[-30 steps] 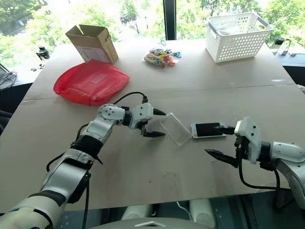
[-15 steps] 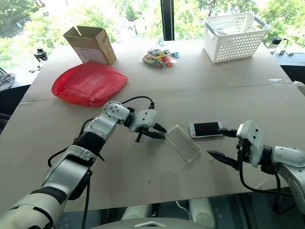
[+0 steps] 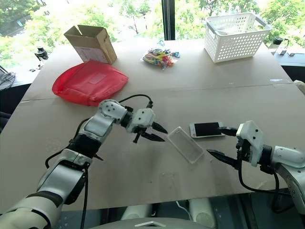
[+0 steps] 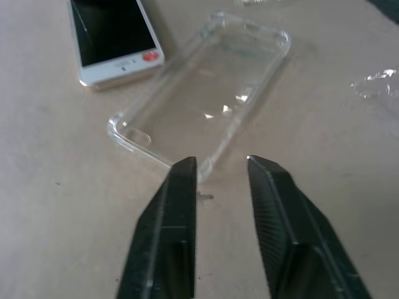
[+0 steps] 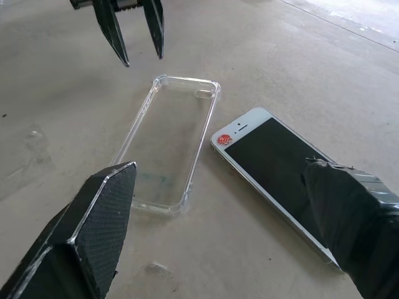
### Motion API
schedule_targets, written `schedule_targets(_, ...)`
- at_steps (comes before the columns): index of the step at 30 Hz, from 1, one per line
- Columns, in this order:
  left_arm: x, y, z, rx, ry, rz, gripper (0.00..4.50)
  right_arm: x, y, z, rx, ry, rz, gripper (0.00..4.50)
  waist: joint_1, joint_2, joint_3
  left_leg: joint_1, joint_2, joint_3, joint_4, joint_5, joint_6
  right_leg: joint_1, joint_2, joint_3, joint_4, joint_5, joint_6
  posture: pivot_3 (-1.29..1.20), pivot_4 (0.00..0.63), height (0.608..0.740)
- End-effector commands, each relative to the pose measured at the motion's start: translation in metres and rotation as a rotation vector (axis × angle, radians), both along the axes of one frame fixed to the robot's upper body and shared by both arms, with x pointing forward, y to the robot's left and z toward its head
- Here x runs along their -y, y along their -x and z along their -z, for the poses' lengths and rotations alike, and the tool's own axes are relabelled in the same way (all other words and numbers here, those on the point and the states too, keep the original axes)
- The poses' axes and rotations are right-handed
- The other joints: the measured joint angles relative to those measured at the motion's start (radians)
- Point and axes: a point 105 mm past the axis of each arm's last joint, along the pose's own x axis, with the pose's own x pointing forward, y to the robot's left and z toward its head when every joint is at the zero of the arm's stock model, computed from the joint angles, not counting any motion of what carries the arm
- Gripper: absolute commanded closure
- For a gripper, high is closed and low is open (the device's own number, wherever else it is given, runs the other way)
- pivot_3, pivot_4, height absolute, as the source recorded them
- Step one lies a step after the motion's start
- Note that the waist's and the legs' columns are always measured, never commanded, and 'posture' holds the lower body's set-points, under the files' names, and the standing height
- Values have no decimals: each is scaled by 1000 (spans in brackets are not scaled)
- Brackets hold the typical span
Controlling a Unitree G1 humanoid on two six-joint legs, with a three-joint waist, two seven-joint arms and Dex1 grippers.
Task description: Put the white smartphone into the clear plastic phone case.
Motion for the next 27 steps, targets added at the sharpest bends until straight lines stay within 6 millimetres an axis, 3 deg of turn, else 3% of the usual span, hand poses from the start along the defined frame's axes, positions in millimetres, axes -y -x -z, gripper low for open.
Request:
schedule_targets(1, 10, 9, -18, 40, 36, 87, 1384, 2, 0, -6, 38, 0, -2, 0, 0, 0, 0, 0, 0, 0, 0, 0, 0, 0, 0, 0, 0, 0, 0, 0, 150, 740)
schedule_targets(4, 21, 7, -1, 71, -18, 119, 32, 1, 0, -5, 37, -3, 2, 0, 0, 0, 0, 0, 0, 0, 0, 0, 0, 0, 0, 0, 0, 0, 0, 0, 150, 740)
schedule_targets(7, 26, 6, 13, 74, -72, 142, 32, 1, 0, -4, 32, -5, 5, 0, 0, 0, 0, 0, 0, 0, 0, 0, 0, 0, 0, 0, 0, 0, 0, 0, 150, 740)
schedule_targets(12, 42, -6, 36, 37, -184, 116, 32, 19, 4, 8, -2, 76, 75, 0, 3, 0, 0, 0, -1, 0, 0, 0, 0, 0, 0, 0, 0, 0, 0, 0, 150, 740)
schedule_targets(18, 41, -5, 41, 15, -198, 113, 1936, 22, 13, 8, -21, 78, 52, 0, -5, 0, 0, 1, -1, 1, 1, 0, 0, 0, 0, 2, 1, 0, 0, 0, 150, 740)
schedule_targets(23, 35, -1, 36, 15, -181, 95, 4261, 17, 14, 6, -18, 57, 24, 0, -2, 0, 0, 1, -1, 1, 1, 0, 0, 1, 0, 2, 1, 0, 0, 0, 150, 740)
schedule_targets(24, 33, 0, 36, 13, -179, 86, 4443, 17, 14, 6, -18, 57, 23, 0, -1, 0, 0, 1, -1, 1, 2, 0, 0, 1, 0, 2, 1, 0, 0, 0, 150, 740)
schedule_targets(27, 18, -3, 35, 5, -183, -15, 4443, 16, 12, 4, -7, 50, 15, 0, -7, 0, 0, 1, 0, 1, 3, 0, 0, 1, 1, 2, 1, 0, 0, 0, 150, 740)
